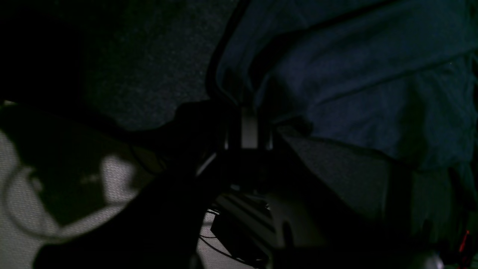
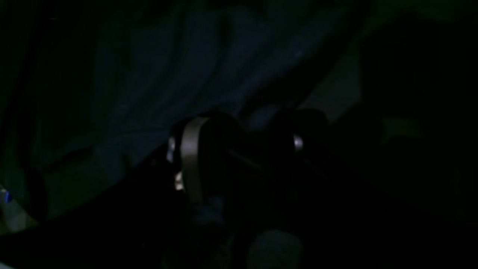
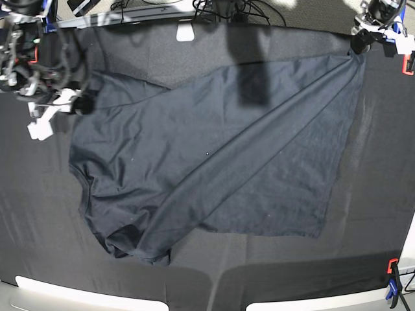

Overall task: Layout the t-shirt on the table in an organized manner, then fold the t-shirt properly
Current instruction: 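Release the shirt and raise the right gripper back toward its base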

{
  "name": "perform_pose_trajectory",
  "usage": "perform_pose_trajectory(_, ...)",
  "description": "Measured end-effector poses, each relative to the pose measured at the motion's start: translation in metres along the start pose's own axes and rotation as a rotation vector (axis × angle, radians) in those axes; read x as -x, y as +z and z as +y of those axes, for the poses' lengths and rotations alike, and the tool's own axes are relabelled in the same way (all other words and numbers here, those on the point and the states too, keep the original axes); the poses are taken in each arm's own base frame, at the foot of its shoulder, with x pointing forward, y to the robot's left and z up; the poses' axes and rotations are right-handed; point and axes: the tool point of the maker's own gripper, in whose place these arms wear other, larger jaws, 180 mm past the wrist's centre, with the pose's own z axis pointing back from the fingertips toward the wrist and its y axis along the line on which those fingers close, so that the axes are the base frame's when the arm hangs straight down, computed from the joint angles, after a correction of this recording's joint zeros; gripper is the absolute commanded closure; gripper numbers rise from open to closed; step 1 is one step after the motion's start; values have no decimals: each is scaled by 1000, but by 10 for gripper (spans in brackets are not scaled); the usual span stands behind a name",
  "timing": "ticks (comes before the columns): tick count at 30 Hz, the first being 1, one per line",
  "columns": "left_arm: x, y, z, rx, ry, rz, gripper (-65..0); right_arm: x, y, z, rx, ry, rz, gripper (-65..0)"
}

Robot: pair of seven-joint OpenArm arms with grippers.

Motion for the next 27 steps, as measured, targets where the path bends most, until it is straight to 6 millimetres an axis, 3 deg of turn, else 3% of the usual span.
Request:
perform_pose_trajectory(2, 0, 0, 0, 0, 0, 0, 0, 0, 0, 1, -4, -2, -3, -212)
perform_pose_trajectory(5, 0, 0, 0, 0, 0, 0, 0, 0, -1, 0, 3, 3, -6, -66)
perform_pose_trajectory(7, 0, 0, 0, 0, 0, 0, 0, 0, -1, 0, 3, 2, -15, -9)
perform_pose_trajectory(12, 0, 0, 0, 0, 0, 0, 0, 3, 5, 3, 30, 55, 34, 0)
perform_pose_trajectory(18, 0, 0, 0, 0, 0, 1, 0, 18, 42, 2, 106, 119, 79, 0)
perform_pose_trajectory(27, 4, 0, -1, 2, -3, 24, 0, 71, 111, -51, 342, 63, 156, 0)
